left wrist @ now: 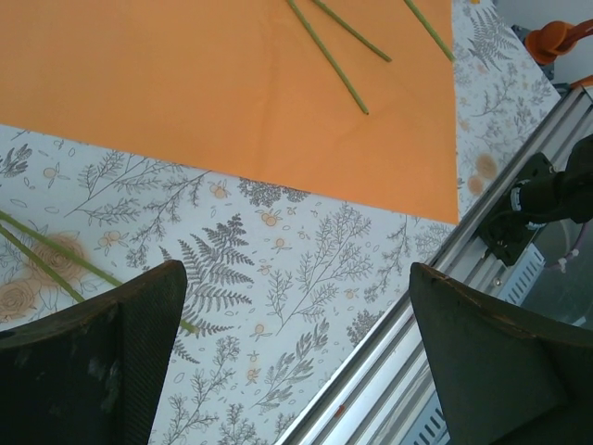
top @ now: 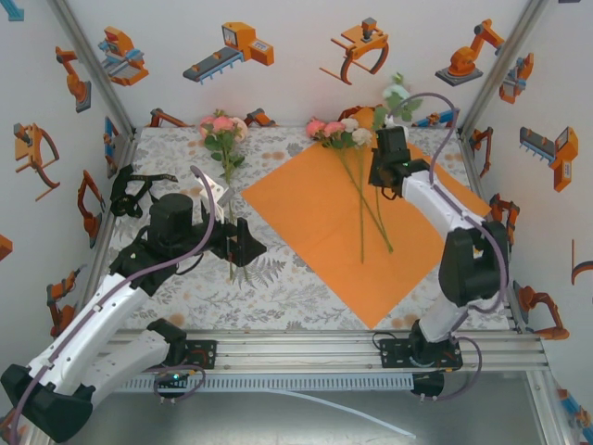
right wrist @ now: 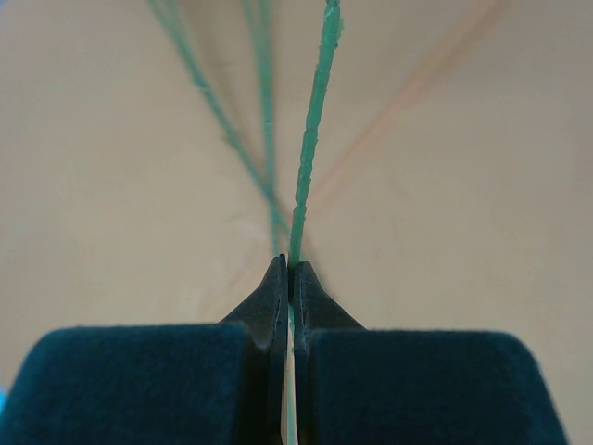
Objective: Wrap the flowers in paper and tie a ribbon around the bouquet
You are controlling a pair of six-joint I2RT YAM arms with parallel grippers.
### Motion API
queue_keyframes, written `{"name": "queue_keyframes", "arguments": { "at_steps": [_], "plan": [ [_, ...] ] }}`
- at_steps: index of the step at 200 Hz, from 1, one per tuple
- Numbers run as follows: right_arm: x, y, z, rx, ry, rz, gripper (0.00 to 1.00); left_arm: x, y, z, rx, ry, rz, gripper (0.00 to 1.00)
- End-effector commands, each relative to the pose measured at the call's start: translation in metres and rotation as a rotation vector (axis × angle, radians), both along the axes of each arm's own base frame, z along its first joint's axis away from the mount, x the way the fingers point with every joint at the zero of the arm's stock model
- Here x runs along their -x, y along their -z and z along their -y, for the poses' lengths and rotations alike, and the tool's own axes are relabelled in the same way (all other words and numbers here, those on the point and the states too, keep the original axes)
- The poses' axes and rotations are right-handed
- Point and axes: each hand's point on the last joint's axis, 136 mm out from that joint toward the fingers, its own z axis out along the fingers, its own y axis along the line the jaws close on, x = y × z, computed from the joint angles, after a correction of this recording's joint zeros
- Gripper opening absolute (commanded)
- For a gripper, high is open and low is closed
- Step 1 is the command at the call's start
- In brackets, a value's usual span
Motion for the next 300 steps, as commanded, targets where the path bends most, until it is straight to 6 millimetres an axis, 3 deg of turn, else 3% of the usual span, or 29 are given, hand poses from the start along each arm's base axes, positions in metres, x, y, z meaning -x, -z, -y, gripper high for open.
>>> {"name": "queue_keyframes", "arguments": {
  "at_steps": [1, 36, 61, 83, 104, 122, 149, 166, 189, 209, 231, 266, 300],
  "plan": [
    [-0.021, 0.016, -0.013, -0.007, -0.092, -0.024, 0.0, 0.0, -0.007, 0.004, 0.024, 0.01, 0.02, 0.97],
    [-0.041, 0.048, -0.026, -0.051, -0.104, -0.048, 0.0, -0.005, -0.002, 0.006, 0.016, 0.003, 0.014, 0.97],
    [-0.044, 0.077, -0.031, -0.065, -0.11, -0.095, 0.0, -0.012, 0.002, 0.005, -0.006, -0.025, 0.007, 0.97],
    [-0.04, 0.088, -0.027, -0.055, -0.089, -0.125, 0.13, -0.021, 0.009, -0.002, -0.039, -0.094, -0.009, 0.97],
    [-0.034, 0.071, -0.02, -0.038, -0.07, -0.106, 0.25, -0.043, 0.021, -0.026, -0.09, -0.293, -0.043, 0.97],
    [-0.028, 0.039, -0.017, -0.041, -0.062, -0.055, 0.33, -0.064, 0.033, -0.048, -0.126, -0.456, -0.084, 1.0],
    [-0.01, -0.021, -0.012, -0.072, -0.044, 0.064, 0.36, -0.101, 0.056, -0.068, -0.163, -0.608, -0.139, 0.9],
    [0.013, -0.054, -0.026, -0.133, -0.082, 0.127, 0.36, -0.129, 0.073, -0.084, -0.192, -0.708, -0.159, 0.79],
    [0.054, -0.08, -0.064, -0.245, -0.175, 0.18, 0.37, -0.17, 0.101, -0.101, -0.267, -0.81, -0.175, 0.63],
    [0.087, -0.088, -0.093, -0.299, -0.251, 0.21, 0.37, -0.207, 0.126, -0.104, -0.319, -0.831, -0.198, 0.47],
    [0.109, -0.089, -0.102, -0.315, -0.275, 0.216, 0.38, -0.242, 0.15, -0.094, -0.349, -0.793, -0.211, 0.34],
    [0.12, -0.087, -0.094, -0.302, -0.265, 0.209, 0.39, -0.282, 0.17, -0.089, -0.41, -0.781, -0.199, 0.33],
    [0.122, -0.083, -0.094, -0.297, -0.273, 0.197, 0.4, -0.304, 0.187, -0.086, -0.437, -0.755, -0.199, 0.33]
  ]
}}
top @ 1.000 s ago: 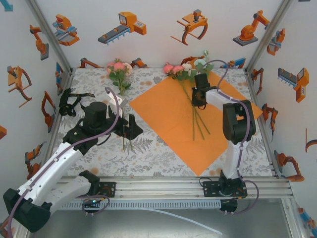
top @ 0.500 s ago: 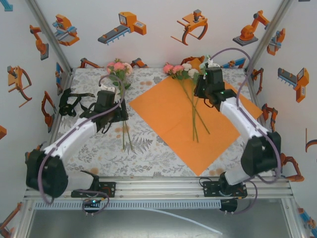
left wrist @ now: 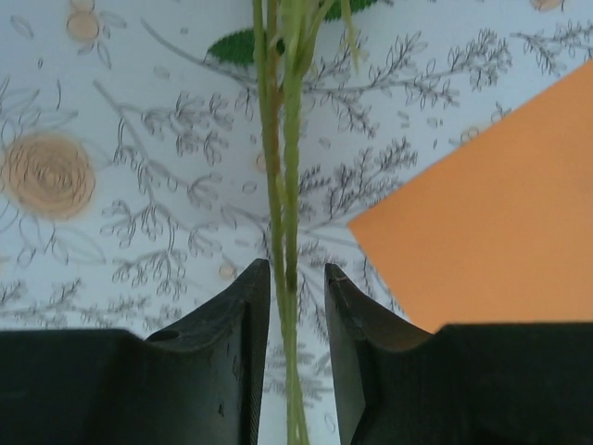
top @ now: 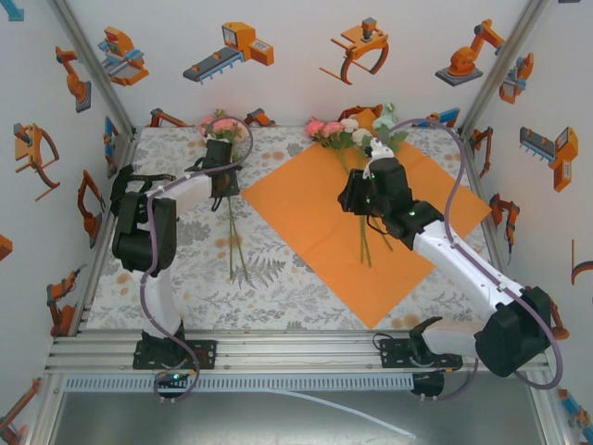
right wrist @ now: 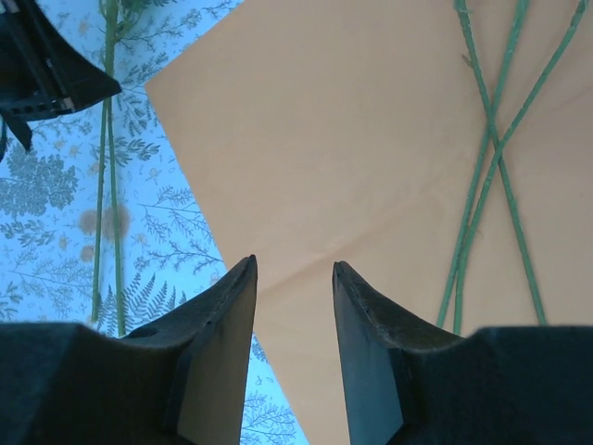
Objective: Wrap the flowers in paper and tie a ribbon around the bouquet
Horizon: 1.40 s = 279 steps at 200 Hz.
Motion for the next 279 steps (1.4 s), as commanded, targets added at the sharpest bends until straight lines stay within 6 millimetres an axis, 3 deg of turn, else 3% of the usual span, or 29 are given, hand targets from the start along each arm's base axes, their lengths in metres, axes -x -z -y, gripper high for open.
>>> {"name": "queue_keyframes", "arguments": {
  "at_steps": [1, 45, 97, 135, 165, 213, 223, 235, 279],
  "plan": [
    [0.001, -0.006, 0.004, -0.01, 0.018, 0.015, 0.4, -0.019, -0.007, -0.001, -0.032, 0.027, 0.035, 0.33],
    [-0.004, -0.01, 0.005, 0.007, 0.024, 0.036, 0.4, -0.024, -0.006, -0.001, -0.042, 0.027, 0.029, 0.2],
    [-0.007, -0.009, 0.0, 0.004, 0.013, 0.029, 0.4, -0.023, -0.022, 0.0, -0.04, 0.036, 0.046, 0.19],
    [-0.006, -0.008, 0.002, 0.008, 0.015, 0.027, 0.4, -0.023, -0.029, 0.0, -0.042, 0.039, 0.04, 0.11],
    [-0.006, -0.006, 0.003, 0.012, 0.021, 0.023, 0.41, -0.022, -0.047, 0.001, -0.033, 0.04, 0.074, 0.08],
    [-0.005, -0.004, 0.005, 0.015, 0.03, 0.015, 0.44, -0.018, -0.077, -0.001, -0.012, 0.034, 0.123, 0.12],
    [-0.004, -0.005, 0.005, 0.012, 0.028, 0.014, 0.45, -0.019, -0.079, -0.001, -0.012, 0.03, 0.132, 0.18],
    [-0.003, -0.007, 0.005, 0.011, 0.027, 0.017, 0.45, -0.019, -0.076, -0.002, -0.018, 0.028, 0.126, 0.31],
    [0.001, -0.006, 0.01, 0.02, 0.037, 0.018, 0.46, -0.019, -0.054, -0.001, -0.024, 0.03, 0.079, 0.32]
  ]
}}
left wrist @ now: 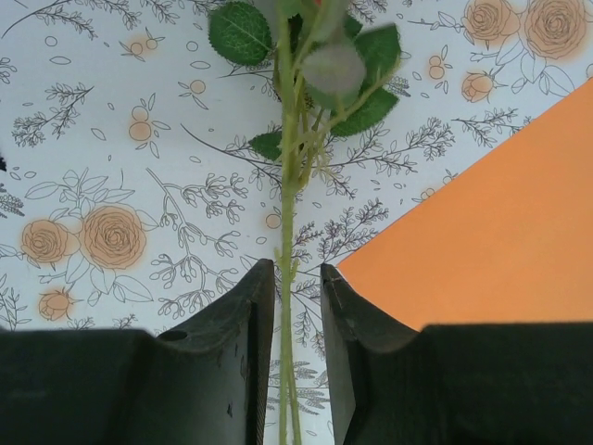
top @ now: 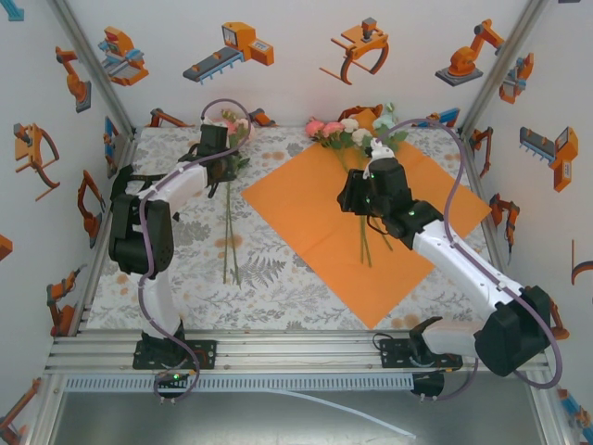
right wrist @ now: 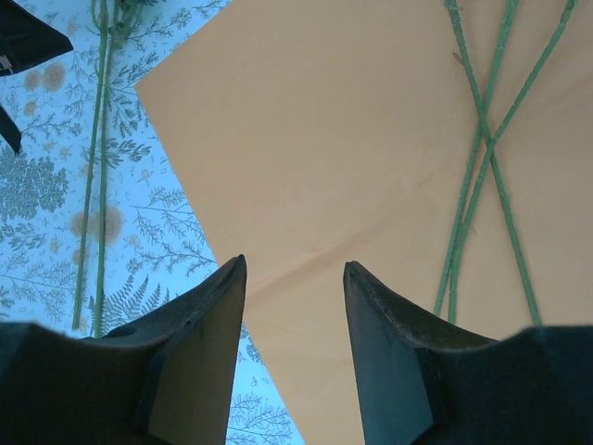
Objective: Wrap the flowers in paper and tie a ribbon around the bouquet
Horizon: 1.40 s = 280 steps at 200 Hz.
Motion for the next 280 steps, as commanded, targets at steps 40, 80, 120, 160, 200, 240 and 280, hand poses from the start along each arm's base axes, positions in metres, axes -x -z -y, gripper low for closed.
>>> {"name": "queue_keyframes", "arguments": {
  "at_steps": [40, 80, 120, 160, 200, 240, 280],
  "plan": [
    [0.002, -0.009, 0.007, 0.007, 0.025, 0.018, 0.47, -0.01, 0.021, -0.005, -0.063, 0.006, -0.014, 0.32],
    [0.003, -0.009, 0.007, 0.008, 0.024, 0.012, 0.47, -0.018, 0.032, 0.001, -0.071, 0.037, -0.034, 0.27],
    [0.003, -0.012, 0.008, 0.005, 0.028, 0.016, 0.47, -0.02, 0.037, 0.002, -0.059, 0.032, -0.043, 0.13],
    [0.003, -0.017, 0.008, 0.002, 0.027, 0.024, 0.47, -0.021, 0.039, 0.002, -0.065, 0.023, -0.05, 0.32],
    [0.004, -0.019, 0.01, 0.004, 0.032, 0.027, 0.47, -0.022, 0.046, 0.006, -0.045, 0.033, -0.068, 0.27],
    [0.005, -0.023, 0.01, 0.001, 0.032, 0.033, 0.48, -0.024, 0.051, 0.006, -0.04, 0.027, -0.075, 0.25],
    [0.005, -0.024, 0.01, -0.004, 0.031, 0.035, 0.48, -0.025, 0.053, 0.005, -0.042, 0.02, -0.079, 0.22]
  ]
}}
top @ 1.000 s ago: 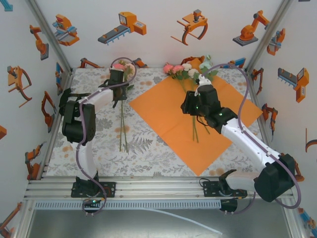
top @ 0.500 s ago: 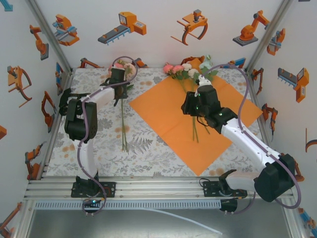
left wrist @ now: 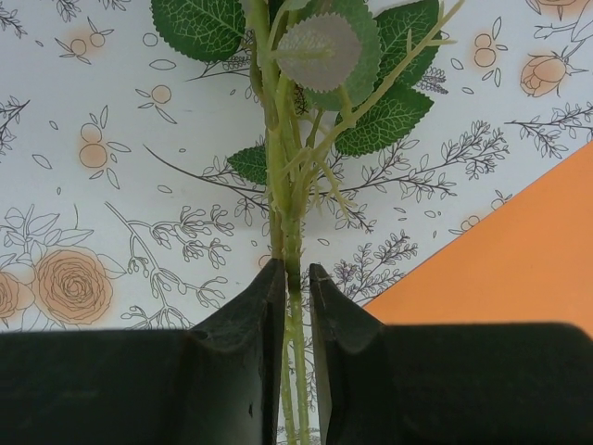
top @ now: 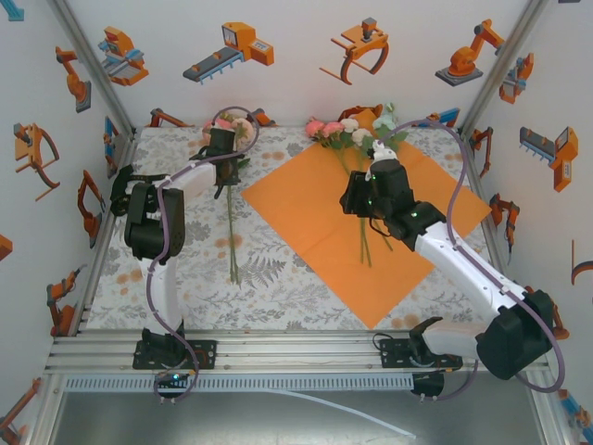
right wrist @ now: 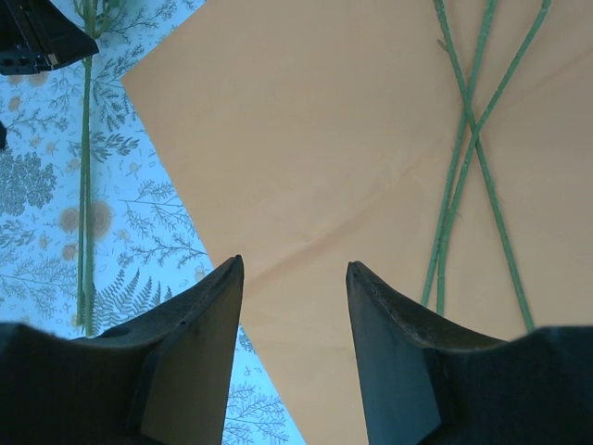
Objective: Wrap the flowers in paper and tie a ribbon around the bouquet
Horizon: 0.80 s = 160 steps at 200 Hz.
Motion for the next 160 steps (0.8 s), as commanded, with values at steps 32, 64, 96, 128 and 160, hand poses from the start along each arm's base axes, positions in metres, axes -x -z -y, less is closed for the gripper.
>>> {"name": "queue_keyframes", "arguments": {
  "at_steps": [32, 64, 96, 128, 160],
  "plan": [
    [0.001, -0.029, 0.004, -0.027, 0.016, 0.057, 0.48, -0.006, 0.004, -0.003, 0.012, -0.018, -0.013, 0.27],
    [0.004, -0.031, 0.003, -0.038, 0.005, 0.063, 0.54, -0.007, 0.009, -0.001, 0.018, -0.016, -0.023, 0.25],
    [0.007, -0.036, 0.005, -0.05, 0.008, 0.08, 0.55, -0.006, 0.008, -0.001, 0.021, -0.018, -0.021, 0.18],
    [0.009, -0.04, 0.01, -0.051, 0.029, 0.09, 0.61, -0.006, -0.001, -0.002, 0.029, -0.023, -0.011, 0.06],
    [0.012, -0.044, 0.016, -0.05, 0.05, 0.105, 0.72, -0.003, -0.031, 0.002, 0.085, -0.025, 0.022, 0.0]
  ]
}}
